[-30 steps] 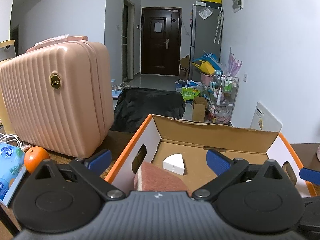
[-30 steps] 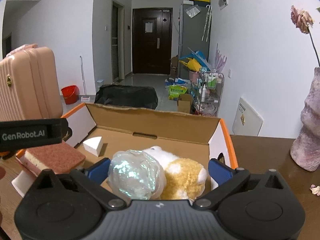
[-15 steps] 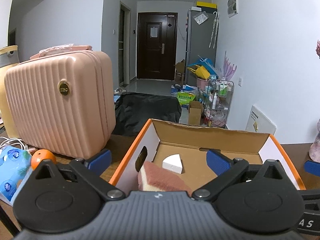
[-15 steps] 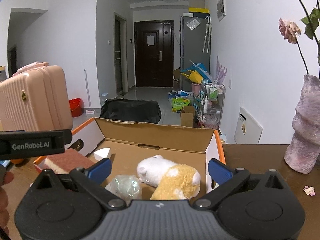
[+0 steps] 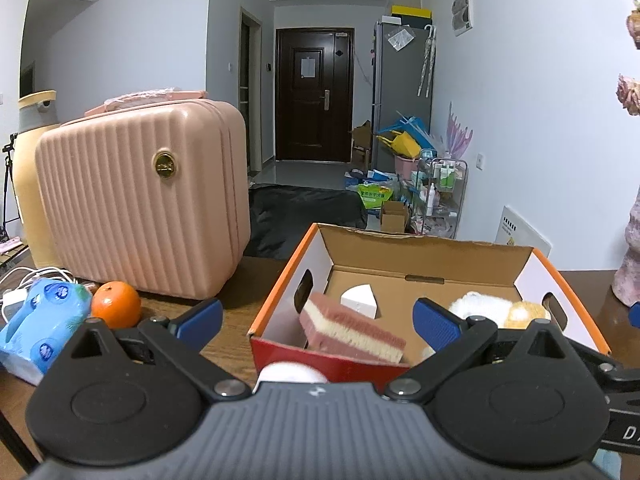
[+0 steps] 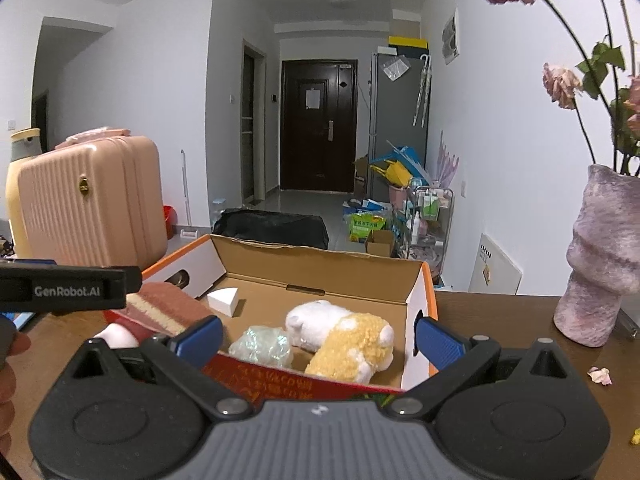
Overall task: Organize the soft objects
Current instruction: 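Withdraw both tools from the box back toward the items on the table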
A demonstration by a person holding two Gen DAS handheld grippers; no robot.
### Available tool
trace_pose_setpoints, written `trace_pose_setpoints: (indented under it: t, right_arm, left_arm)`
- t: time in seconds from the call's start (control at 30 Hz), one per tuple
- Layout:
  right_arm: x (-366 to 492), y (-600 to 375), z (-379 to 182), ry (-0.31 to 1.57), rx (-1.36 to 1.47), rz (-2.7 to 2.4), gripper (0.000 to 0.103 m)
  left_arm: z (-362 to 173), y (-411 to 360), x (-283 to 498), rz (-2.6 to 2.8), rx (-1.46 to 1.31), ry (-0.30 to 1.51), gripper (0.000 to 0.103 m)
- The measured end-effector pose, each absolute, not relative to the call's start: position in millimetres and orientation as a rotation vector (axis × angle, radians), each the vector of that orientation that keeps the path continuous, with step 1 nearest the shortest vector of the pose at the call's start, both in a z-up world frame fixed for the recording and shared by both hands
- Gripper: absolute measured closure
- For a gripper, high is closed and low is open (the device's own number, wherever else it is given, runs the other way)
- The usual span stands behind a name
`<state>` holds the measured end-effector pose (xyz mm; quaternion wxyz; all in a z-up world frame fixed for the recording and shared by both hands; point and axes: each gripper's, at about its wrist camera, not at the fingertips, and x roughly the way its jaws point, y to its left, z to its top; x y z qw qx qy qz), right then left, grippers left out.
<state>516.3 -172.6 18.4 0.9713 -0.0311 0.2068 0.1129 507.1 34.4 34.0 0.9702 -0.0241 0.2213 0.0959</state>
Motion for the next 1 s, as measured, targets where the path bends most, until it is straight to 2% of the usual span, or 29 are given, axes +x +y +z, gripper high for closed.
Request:
trace_pose_setpoints:
  t: [1.0]
  right_arm:
    - [391, -178, 5, 0.392, -0.101, 0.264, 0.0]
  left_arm:
    - [23, 26, 385, 0.161, 0.001, 0.415, 0.0]
